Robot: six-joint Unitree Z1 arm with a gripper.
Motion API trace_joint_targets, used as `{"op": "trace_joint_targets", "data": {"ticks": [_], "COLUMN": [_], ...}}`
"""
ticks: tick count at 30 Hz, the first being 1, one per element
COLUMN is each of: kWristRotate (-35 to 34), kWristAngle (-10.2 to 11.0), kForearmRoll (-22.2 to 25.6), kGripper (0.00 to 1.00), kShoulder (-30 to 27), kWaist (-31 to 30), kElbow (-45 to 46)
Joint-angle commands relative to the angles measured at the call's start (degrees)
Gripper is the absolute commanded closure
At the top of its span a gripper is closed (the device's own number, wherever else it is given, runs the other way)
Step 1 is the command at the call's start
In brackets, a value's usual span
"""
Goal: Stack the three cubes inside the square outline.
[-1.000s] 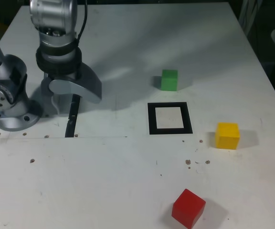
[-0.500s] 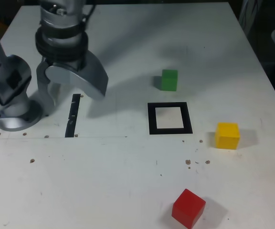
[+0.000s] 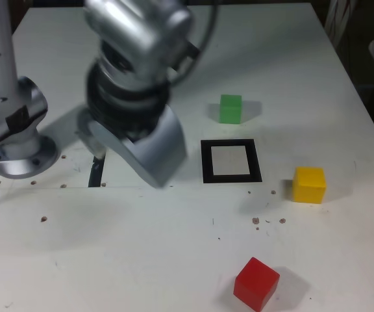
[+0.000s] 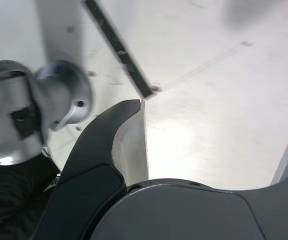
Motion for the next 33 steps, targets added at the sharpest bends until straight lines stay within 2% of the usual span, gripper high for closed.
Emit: {"op": "trace_joint_targets", "data": {"ticks": [1, 12, 22, 33], "kWristRotate": [0.73, 3.18, 3.13, 3.63], "kWristAngle": [-0.08, 0.21, -3.48, -7.70], "kForearmRoll": [0.54, 0.35, 0.05, -0.89], "kGripper": [0.02, 0.02, 0.02, 0.07], "kShoulder": [4.40, 9.70, 14.91, 18.98], "kWaist": [-0.56, -1.24, -1.27, -0.19], "kElbow": [-29.77, -37.38, -40.08, -36.16]}}
